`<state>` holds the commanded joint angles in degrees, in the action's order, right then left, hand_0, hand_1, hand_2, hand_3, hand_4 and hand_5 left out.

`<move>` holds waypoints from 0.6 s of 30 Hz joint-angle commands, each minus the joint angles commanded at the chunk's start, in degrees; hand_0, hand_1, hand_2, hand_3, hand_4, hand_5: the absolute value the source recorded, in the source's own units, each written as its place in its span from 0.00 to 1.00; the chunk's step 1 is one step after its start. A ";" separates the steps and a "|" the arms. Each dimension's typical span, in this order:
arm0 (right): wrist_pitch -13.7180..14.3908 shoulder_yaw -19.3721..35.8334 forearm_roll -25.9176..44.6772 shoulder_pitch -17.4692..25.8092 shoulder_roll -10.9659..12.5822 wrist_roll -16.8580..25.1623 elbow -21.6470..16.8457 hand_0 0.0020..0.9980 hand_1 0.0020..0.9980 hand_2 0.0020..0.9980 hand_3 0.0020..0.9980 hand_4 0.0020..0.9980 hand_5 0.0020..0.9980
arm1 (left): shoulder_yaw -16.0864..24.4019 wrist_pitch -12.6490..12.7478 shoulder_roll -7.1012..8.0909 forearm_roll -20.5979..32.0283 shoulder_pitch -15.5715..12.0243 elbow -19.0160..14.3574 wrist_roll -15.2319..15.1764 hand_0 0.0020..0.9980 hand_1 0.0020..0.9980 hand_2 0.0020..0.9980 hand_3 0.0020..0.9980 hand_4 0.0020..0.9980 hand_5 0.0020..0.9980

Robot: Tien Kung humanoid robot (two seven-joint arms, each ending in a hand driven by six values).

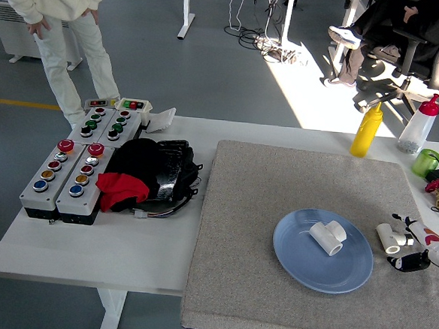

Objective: Pick pipe place plate twice

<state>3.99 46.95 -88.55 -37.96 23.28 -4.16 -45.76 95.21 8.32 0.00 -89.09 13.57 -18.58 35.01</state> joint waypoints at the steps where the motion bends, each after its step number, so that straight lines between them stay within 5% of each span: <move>1: 0.46 -0.56 0.24 -0.26 -0.03 0.72 0.46 0.97 0.89 0.95 0.89 0.77 0.24 | -0.06 0.02 0.00 0.10 -0.02 0.00 -0.01 0.68 0.67 0.69 0.63 0.33 1.00; 6: 0.44 -2.23 0.54 -1.03 -0.18 2.21 2.08 0.97 0.89 0.95 0.89 0.77 0.24 | -0.18 0.07 0.00 0.18 -0.21 -0.03 0.07 0.68 0.67 0.69 0.63 0.33 1.00; 7: -0.07 -2.49 0.48 -1.18 -0.21 2.13 2.41 0.86 0.79 0.82 0.78 0.75 0.23 | -0.23 0.07 0.00 0.20 -0.26 -0.03 0.09 0.68 0.67 0.69 0.63 0.33 1.00; 12: -2.54 -4.58 0.43 -2.06 0.02 1.41 3.33 0.86 0.79 0.82 0.78 0.75 0.23 | -0.17 0.03 0.00 -0.02 -0.56 -0.09 0.22 0.68 0.67 0.69 0.63 0.33 1.00; 13: -2.64 -5.04 0.44 -2.23 0.12 1.53 3.41 0.68 0.69 0.70 0.71 0.72 0.21 | -0.13 0.04 0.00 -0.07 -0.64 -0.10 0.24 0.68 0.67 0.69 0.63 0.33 1.00; 18: -1.50 -5.96 0.63 -2.46 0.34 2.79 3.84 0.68 0.69 0.70 0.71 0.72 0.21 | 0.06 -0.01 0.00 -0.37 -0.95 -0.14 0.34 0.68 0.67 0.69 0.63 0.33 1.00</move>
<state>2.49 40.99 -87.92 -40.42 23.63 -1.37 -41.92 95.27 8.31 0.00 -89.47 12.62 -18.72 35.35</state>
